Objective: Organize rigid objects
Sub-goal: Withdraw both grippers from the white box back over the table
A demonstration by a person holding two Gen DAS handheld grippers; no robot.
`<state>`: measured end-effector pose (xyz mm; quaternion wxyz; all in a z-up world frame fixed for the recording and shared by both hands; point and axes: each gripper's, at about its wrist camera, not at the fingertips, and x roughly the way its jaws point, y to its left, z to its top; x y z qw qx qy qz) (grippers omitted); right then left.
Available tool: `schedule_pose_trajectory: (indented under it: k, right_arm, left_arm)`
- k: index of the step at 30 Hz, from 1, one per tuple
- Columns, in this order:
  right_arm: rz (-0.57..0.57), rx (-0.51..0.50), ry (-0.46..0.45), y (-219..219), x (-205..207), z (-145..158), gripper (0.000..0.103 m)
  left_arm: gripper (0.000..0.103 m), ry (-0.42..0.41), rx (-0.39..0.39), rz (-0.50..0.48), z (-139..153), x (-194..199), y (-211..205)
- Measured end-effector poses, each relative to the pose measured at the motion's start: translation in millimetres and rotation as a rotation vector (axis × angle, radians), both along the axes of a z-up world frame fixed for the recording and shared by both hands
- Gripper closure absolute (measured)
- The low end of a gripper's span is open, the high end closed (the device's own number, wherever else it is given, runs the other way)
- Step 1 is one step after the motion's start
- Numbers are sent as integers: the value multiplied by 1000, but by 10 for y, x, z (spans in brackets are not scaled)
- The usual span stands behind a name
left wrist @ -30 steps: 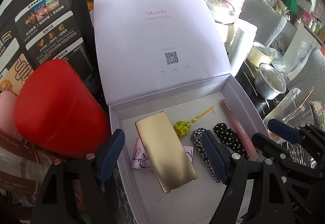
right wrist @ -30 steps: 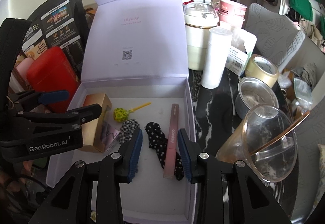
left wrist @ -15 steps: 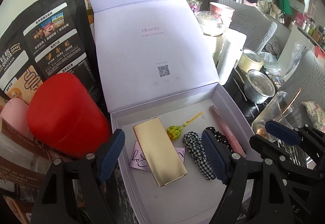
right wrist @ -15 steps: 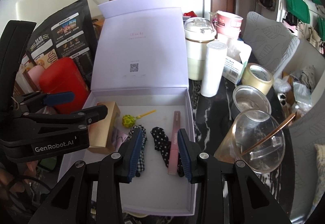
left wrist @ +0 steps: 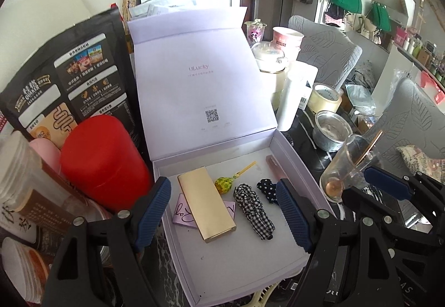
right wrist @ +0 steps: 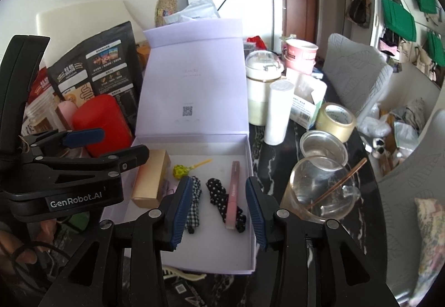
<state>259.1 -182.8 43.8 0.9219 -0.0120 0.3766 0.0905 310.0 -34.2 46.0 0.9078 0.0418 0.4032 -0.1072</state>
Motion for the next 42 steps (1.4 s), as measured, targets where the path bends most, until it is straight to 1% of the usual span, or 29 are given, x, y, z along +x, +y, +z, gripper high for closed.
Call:
schedule_pose_trajectory:
  k: [7,14,19,22,28,31,35,42]
  right_arm:
    - [0,1,-47,-2,-275,203,63]
    - [-1,0,-103,-14,-615,411,62]
    - [-2,-4,-138,-20,-893,535,62]
    - [1,1,-160,-28,-1075,593,58]
    - [-7,-6,-205,-52,-1470,688,57]
    - [-13,-12,-223,-60,-1646,702,54]
    - [-19,-15,-233,-76,-1871,696,53]
    - [-27,-15,-236,-97,-2121,627,52]
  left_arm:
    - [25,-71,4,-18,293,-334,-22]
    - [25,-128,-4,-38,517,-673,-40]
    - [25,-177,6,-66,662,-994,-84]
    - [25,-195,0,-93,729,-1190,-111]
    - [25,-221,-6,-131,776,-1522,-135]
    - [25,-223,-12,-152,771,-1669,-152]
    - [25,-225,-11,-170,740,-1858,-181]
    - [25,-222,-18,-188,656,-2070,-178]
